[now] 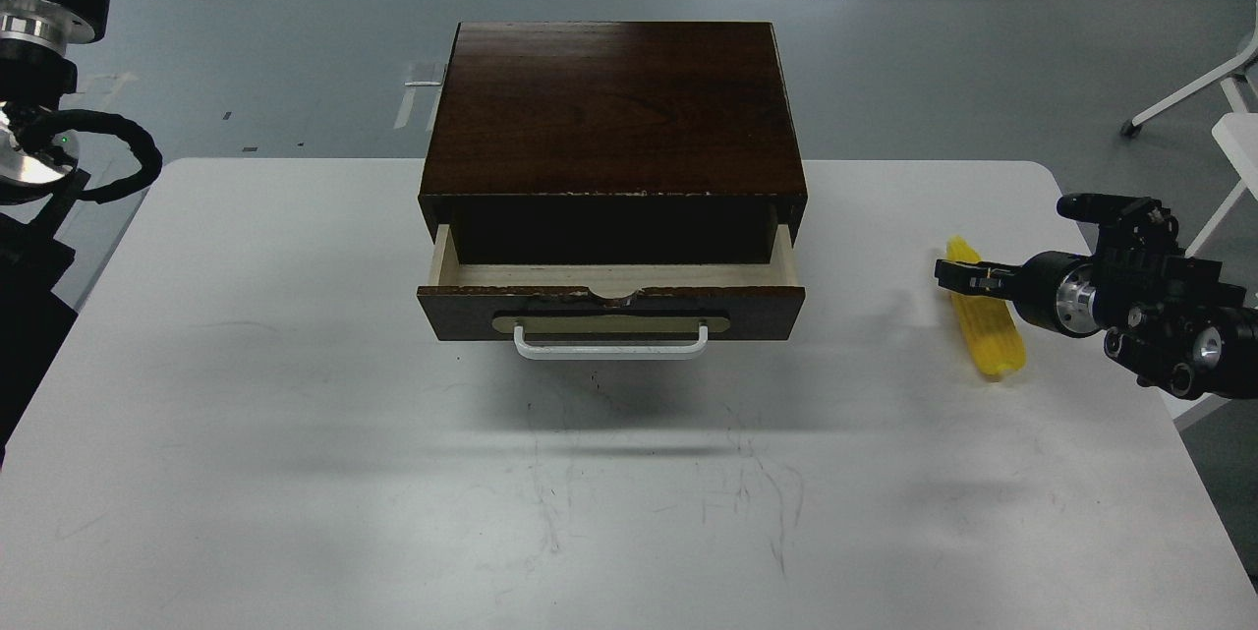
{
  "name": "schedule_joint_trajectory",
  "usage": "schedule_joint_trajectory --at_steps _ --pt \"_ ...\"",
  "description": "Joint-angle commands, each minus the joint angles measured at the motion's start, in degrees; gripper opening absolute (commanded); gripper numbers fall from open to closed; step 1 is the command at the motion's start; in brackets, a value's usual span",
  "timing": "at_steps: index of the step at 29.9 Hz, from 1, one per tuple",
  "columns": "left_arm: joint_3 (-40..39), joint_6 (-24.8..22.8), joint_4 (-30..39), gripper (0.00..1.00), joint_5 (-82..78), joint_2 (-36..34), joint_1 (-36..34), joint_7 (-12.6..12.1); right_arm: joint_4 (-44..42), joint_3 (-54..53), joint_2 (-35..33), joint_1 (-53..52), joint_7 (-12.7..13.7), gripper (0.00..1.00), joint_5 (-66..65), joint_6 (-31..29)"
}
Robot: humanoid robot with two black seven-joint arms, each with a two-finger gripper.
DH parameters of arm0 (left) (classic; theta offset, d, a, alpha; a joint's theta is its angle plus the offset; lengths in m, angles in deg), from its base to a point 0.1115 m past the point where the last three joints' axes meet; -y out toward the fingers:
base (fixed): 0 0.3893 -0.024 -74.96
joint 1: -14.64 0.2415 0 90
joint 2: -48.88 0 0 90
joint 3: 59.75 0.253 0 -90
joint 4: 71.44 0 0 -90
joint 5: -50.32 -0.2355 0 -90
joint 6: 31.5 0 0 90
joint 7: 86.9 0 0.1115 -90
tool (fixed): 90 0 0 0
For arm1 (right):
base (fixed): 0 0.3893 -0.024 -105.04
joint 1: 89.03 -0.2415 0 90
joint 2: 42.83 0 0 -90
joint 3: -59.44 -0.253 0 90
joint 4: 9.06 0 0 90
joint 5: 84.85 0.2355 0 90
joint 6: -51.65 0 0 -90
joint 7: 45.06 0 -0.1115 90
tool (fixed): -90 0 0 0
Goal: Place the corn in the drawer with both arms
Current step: 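Reach the right hand to the yellow corn and grasp it, then lift the corn and carry it over the open drawer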
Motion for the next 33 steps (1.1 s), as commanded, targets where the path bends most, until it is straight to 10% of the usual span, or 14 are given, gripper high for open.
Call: schedule_joint_trajectory --at_steps 1,16,21,33 --pt "0.1 0.0 0.1 0.98 -0.1 0.2 -0.2 0.1 0.1 0.0 0.0 0.3 0.1 0.63 0.4 -0.2" --pt "0.1 0.0 0.1 0.98 -0.1 0.1 -0.8 0.0 0.1 -0.4 -0.2 0.7 -1.5 0.33 0.5 0.1" --pt "0.1 0.0 0.1 0.98 -0.1 0.0 -0.8 0.0 0.3 -0.6 -0.6 0.5 -3.5 0.0 0.6 0.1" --pt "0.2 0.0 1.6 0.98 -0.3 -1.7 -0.9 -1.2 15.5 -9.1 -11.5 -18.1 -3.5 0.0 0.8 1.0"
